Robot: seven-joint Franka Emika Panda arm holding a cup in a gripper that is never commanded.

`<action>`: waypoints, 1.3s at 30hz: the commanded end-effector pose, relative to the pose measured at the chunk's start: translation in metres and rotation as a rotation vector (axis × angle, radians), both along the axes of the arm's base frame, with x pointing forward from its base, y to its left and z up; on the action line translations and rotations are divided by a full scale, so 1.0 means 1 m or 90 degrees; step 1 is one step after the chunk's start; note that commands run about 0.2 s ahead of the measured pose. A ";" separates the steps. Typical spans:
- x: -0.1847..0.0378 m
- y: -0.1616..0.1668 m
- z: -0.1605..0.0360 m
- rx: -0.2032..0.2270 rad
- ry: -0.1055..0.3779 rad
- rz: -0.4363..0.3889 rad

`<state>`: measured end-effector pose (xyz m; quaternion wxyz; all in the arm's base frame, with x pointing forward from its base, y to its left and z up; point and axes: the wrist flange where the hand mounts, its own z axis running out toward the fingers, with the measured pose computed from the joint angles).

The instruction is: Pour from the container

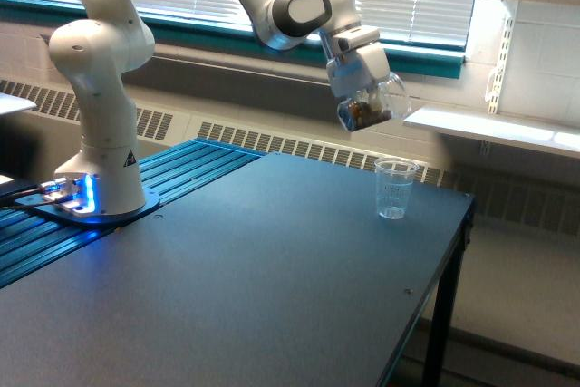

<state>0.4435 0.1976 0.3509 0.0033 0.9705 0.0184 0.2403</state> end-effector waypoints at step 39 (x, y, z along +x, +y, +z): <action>0.005 0.046 -0.027 -0.085 0.035 0.009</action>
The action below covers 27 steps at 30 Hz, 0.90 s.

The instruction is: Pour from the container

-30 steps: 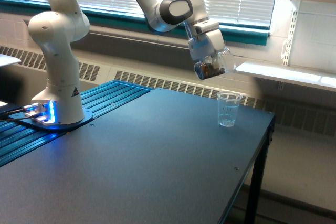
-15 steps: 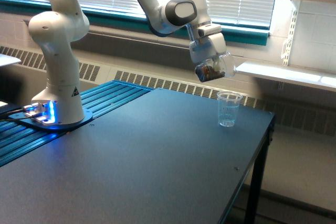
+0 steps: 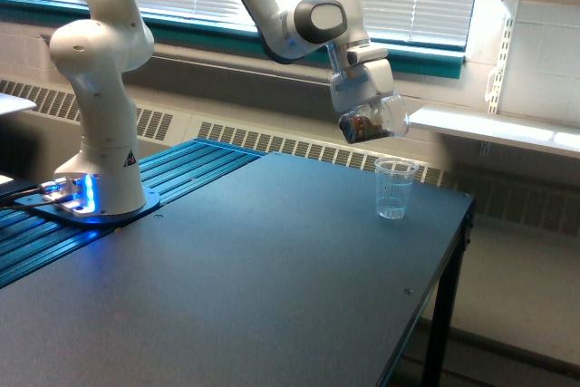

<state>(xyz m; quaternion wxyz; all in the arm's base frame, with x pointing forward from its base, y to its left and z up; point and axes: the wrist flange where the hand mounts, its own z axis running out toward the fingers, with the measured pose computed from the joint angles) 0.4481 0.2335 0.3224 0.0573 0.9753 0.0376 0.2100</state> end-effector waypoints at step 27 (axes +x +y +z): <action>0.006 0.031 -0.010 -0.079 0.022 0.012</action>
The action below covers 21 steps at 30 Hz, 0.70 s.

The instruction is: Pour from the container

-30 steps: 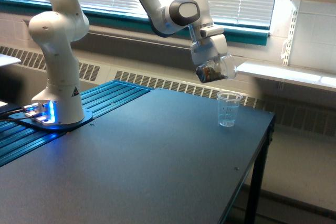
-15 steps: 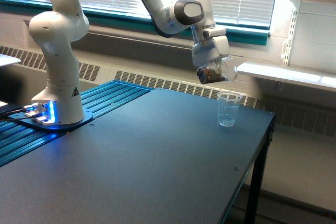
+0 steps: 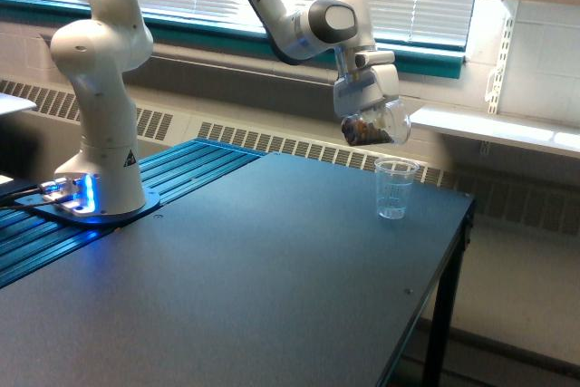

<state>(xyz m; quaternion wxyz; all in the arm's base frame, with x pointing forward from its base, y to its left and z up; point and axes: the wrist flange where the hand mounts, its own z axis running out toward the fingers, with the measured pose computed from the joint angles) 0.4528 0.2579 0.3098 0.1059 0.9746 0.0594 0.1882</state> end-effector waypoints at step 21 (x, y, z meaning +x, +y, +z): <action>0.005 0.014 -0.004 -0.064 0.018 0.002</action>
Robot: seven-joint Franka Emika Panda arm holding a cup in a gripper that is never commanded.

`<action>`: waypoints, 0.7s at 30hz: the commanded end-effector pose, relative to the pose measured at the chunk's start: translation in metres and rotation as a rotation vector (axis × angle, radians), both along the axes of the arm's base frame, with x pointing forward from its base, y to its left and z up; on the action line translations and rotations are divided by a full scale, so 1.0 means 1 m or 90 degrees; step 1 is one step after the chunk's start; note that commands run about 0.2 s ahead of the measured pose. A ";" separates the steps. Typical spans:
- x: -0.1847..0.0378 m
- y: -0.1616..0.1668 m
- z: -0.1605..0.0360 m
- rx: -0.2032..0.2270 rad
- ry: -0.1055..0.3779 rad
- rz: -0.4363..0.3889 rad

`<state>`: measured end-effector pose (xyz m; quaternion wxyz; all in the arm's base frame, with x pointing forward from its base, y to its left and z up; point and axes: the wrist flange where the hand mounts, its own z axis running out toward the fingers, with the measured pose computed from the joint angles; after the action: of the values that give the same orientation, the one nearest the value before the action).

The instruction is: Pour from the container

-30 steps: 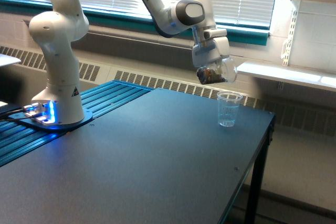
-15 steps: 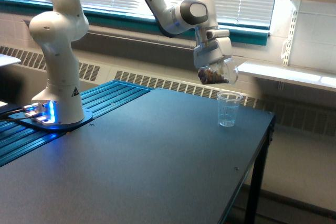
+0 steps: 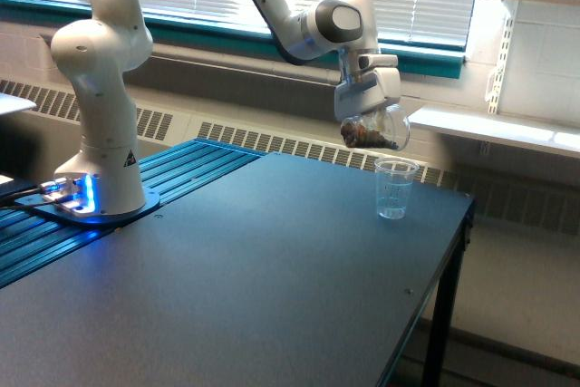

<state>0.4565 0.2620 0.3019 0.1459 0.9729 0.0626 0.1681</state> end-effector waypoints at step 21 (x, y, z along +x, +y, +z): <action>0.007 0.029 0.003 -0.046 0.007 0.027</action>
<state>0.4632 0.2839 0.2999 0.1699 0.9694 0.0774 0.1593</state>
